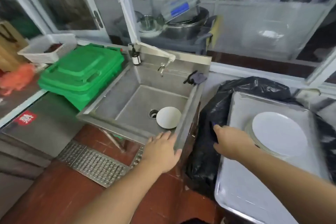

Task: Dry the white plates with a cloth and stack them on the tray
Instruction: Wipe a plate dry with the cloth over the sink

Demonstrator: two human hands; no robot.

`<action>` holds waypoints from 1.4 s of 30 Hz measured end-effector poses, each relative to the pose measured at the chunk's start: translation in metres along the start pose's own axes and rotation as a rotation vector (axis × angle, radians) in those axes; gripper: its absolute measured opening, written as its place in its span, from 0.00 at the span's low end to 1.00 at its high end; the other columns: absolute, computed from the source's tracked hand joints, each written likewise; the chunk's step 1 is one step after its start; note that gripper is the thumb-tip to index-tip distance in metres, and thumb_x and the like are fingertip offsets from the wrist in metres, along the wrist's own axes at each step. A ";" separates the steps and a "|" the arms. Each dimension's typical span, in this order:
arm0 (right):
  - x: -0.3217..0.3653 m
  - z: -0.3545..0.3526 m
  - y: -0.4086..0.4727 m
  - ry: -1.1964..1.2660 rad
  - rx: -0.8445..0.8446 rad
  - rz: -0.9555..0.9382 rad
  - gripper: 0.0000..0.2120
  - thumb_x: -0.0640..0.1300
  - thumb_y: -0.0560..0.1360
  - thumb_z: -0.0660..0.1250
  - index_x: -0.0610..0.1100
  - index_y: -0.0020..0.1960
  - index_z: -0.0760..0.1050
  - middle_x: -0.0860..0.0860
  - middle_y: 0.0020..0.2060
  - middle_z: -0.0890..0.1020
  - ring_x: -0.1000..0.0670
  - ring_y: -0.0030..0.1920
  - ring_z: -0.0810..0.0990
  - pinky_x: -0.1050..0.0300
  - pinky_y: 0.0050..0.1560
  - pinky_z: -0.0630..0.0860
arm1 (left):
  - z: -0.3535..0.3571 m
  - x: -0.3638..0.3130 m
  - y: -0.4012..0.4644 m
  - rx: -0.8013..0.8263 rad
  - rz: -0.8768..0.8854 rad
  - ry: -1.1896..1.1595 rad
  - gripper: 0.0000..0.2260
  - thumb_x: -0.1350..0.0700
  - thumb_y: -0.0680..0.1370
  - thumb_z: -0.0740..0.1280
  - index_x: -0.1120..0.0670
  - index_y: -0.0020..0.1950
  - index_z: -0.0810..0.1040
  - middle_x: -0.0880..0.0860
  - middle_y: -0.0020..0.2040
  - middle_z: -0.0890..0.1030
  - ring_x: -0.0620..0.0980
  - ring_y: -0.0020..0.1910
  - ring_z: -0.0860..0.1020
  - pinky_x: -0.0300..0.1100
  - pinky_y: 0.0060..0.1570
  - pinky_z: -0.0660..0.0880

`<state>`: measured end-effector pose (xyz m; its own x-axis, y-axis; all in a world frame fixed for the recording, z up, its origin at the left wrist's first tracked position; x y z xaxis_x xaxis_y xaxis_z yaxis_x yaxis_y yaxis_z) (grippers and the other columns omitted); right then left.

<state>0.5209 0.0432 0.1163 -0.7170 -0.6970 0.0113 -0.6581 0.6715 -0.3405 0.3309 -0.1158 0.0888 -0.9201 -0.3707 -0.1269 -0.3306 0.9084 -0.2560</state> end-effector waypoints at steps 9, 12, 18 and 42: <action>0.215 -0.002 0.026 -0.078 -0.012 -0.208 0.19 0.47 0.78 0.64 0.46 0.68 0.68 0.52 0.39 0.75 0.45 0.39 0.78 0.51 0.37 0.79 | 0.006 0.177 -0.106 -0.037 -0.248 -0.081 0.28 0.36 0.82 0.53 0.44 0.80 0.62 0.48 0.80 0.67 0.53 0.78 0.66 0.60 0.77 0.63; 0.260 -0.005 0.039 -0.104 -0.021 -0.257 0.16 0.47 0.77 0.64 0.46 0.64 0.69 0.52 0.40 0.74 0.43 0.43 0.81 0.49 0.40 0.81 | 0.001 0.213 -0.122 -0.060 -0.306 -0.092 0.27 0.36 0.83 0.53 0.45 0.80 0.62 0.48 0.81 0.66 0.53 0.79 0.65 0.60 0.78 0.62; 0.313 -0.004 0.079 -0.133 0.003 -0.345 0.18 0.50 0.79 0.65 0.46 0.66 0.69 0.48 0.51 0.82 0.42 0.49 0.83 0.51 0.39 0.75 | -0.001 0.261 -0.125 -0.016 -0.394 -0.124 0.27 0.37 0.82 0.53 0.46 0.79 0.64 0.51 0.81 0.65 0.55 0.79 0.65 0.59 0.77 0.63; 0.258 -0.025 0.341 0.244 0.265 -0.035 0.17 0.51 0.79 0.61 0.47 0.65 0.71 0.50 0.48 0.80 0.46 0.46 0.80 0.51 0.50 0.81 | -0.057 0.343 0.147 0.236 -0.345 -0.069 0.19 0.46 0.83 0.58 0.51 0.71 0.70 0.54 0.69 0.76 0.55 0.66 0.76 0.53 0.62 0.75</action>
<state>0.1060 0.0986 0.0267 -0.7497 -0.6166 0.2401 -0.6237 0.5372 -0.5678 -0.0457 -0.0980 0.0626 -0.7447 -0.6650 -0.0571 -0.5527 0.6624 -0.5058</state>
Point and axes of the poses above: each hand's wrist, its own y-axis towards the middle knuckle, its own z-axis out of the palm, x = y × z, the point moved 1 cm from there along y, towards the middle knuckle
